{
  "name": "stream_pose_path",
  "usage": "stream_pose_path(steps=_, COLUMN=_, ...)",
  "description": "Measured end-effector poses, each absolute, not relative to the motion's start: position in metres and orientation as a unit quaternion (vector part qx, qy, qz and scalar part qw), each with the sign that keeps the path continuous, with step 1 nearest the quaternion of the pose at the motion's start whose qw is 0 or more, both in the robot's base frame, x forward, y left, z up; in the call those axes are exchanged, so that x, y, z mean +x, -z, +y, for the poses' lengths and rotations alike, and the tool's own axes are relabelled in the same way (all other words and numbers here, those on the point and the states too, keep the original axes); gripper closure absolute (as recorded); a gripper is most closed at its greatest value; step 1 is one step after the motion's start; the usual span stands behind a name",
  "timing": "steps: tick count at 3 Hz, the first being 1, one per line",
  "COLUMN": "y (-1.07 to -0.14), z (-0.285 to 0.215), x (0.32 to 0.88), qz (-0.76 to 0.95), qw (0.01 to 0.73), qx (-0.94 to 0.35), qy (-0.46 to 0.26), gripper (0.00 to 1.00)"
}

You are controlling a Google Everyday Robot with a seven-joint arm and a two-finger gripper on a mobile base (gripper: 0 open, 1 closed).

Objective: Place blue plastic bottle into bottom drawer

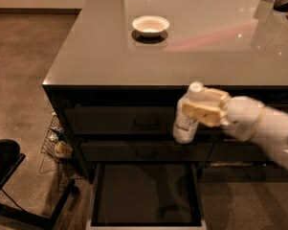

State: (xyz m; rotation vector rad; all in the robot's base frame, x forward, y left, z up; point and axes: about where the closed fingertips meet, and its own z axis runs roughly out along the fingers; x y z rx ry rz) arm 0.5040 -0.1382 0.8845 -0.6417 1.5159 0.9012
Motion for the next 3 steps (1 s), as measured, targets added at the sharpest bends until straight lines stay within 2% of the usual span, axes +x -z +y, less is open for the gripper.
stream_pose_path(steps=1, y=-0.806, z=-0.122, x=0.515, qz=0.635, qw=0.602, qx=-0.281, qy=-0.395, gripper=1.0)
stream_pose_path(steps=3, y=-0.679, z=-0.116, x=0.5, qz=0.643, qw=0.578, qx=-0.323, qy=-0.385, gripper=1.0)
